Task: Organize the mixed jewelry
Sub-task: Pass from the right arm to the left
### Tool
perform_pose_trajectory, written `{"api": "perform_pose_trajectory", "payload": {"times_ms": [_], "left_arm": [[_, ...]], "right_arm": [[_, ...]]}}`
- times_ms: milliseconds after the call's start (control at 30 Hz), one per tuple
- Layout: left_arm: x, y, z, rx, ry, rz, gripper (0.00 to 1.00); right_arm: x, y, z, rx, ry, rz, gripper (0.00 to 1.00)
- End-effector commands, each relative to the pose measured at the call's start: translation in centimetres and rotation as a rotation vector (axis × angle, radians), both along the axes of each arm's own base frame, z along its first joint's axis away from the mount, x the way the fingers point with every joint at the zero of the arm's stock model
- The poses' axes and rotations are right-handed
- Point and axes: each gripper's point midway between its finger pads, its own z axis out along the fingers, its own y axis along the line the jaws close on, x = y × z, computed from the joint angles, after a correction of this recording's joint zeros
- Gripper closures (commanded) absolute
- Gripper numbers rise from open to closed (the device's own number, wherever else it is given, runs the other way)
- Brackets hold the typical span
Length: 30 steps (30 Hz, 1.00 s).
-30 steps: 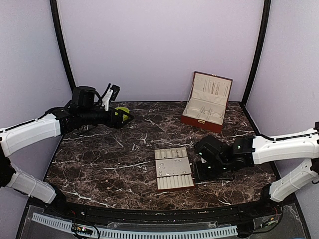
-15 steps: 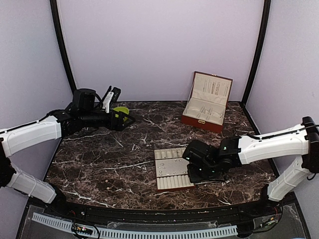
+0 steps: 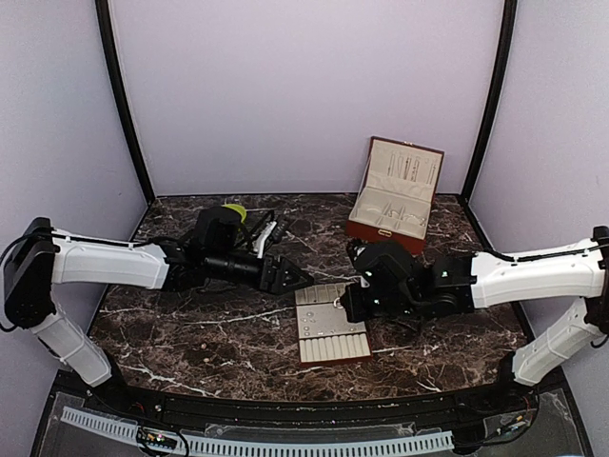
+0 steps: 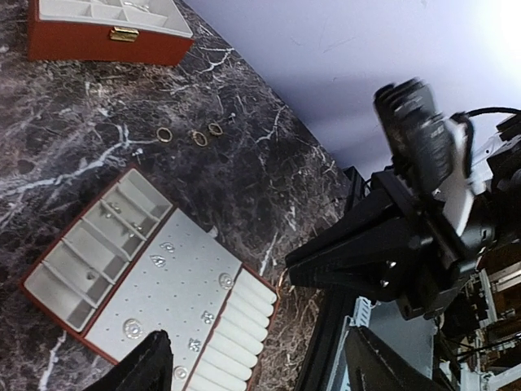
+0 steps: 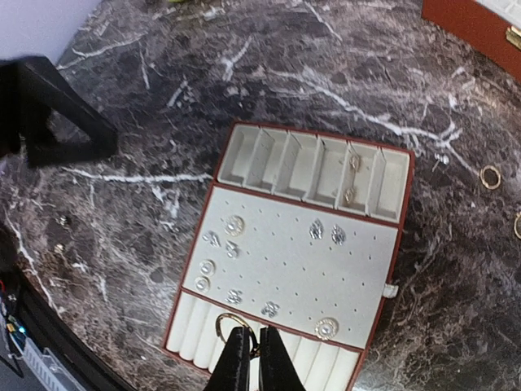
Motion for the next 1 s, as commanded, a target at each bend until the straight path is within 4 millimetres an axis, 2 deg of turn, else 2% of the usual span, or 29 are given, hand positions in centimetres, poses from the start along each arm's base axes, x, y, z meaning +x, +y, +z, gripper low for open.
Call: {"api": "perform_pose_trajectory", "payload": {"times_ms": [0, 233, 367, 600, 833, 967], "left_arm": [[-1.2, -2.4, 1.7, -0.108, 0.048, -0.072, 0.26], [-2.3, -4.8, 1.5, -0.113, 0.072, -0.158, 0.3], [-2.2, -5.2, 1.4, -0.119, 0.082, -0.158, 0.38], [-1.7, -5.6, 1.0, -0.116, 0.092, -0.141, 0.64], [-1.2, -5.7, 1.2, -0.115, 0.077, -0.127, 0.79], [-1.1, -5.7, 1.4, -0.12, 0.063, -0.124, 0.82]], "right_arm": [[2.0, 1.3, 4.3, 0.14, -0.131, 0.024, 0.94], [2.4, 1.9, 6.4, 0.215, -0.183, 0.059, 0.94], [2.2, 1.7, 6.4, 0.231, -0.186, 0.068, 0.94], [1.7, 1.8, 6.8, 0.267, -0.192, 0.096, 0.93], [1.2, 2.0, 6.5, 0.275, -0.18, 0.125, 0.93], [1.2, 2.1, 6.1, 0.266, -0.173, 0.127, 0.93]]}}
